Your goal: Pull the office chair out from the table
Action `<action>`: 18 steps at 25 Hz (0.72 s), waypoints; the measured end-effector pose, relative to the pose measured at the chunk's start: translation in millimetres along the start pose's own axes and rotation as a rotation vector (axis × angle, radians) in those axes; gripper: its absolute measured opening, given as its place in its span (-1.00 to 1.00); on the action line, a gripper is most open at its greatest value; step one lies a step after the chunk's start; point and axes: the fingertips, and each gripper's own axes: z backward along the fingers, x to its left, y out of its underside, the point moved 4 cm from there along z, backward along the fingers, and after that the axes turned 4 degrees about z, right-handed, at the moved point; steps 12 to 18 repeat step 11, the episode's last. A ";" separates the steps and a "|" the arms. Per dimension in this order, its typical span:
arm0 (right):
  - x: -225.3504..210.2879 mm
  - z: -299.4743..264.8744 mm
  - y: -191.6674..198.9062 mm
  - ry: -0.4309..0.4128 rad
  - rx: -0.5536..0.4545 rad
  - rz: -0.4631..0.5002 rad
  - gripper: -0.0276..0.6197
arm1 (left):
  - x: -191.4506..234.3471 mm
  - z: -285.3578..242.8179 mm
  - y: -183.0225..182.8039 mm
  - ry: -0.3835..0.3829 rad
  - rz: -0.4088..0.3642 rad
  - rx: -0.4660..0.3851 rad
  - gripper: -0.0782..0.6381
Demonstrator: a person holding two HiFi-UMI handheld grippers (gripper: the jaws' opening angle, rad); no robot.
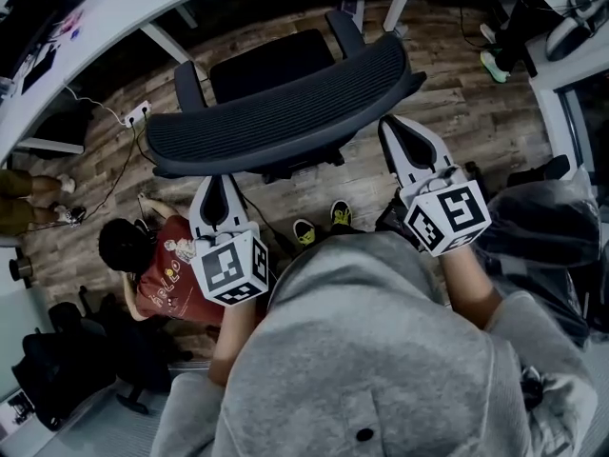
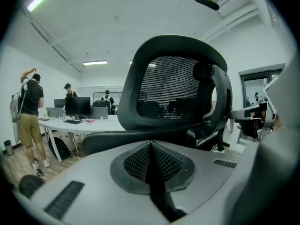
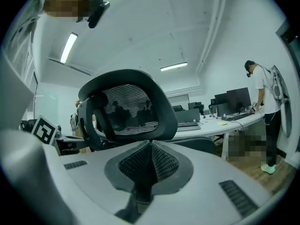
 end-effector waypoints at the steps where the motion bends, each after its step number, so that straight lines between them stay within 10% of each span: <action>1: -1.3 -0.6 0.2 0.001 0.000 -0.003 -0.79 | 0.0 -0.4 -0.5 -0.003 -0.002 0.000 -0.75; 18: -6.8 -7.0 3.3 0.002 -0.003 -0.014 -0.79 | -3.9 -1.0 1.1 -0.017 -0.007 0.006 -0.75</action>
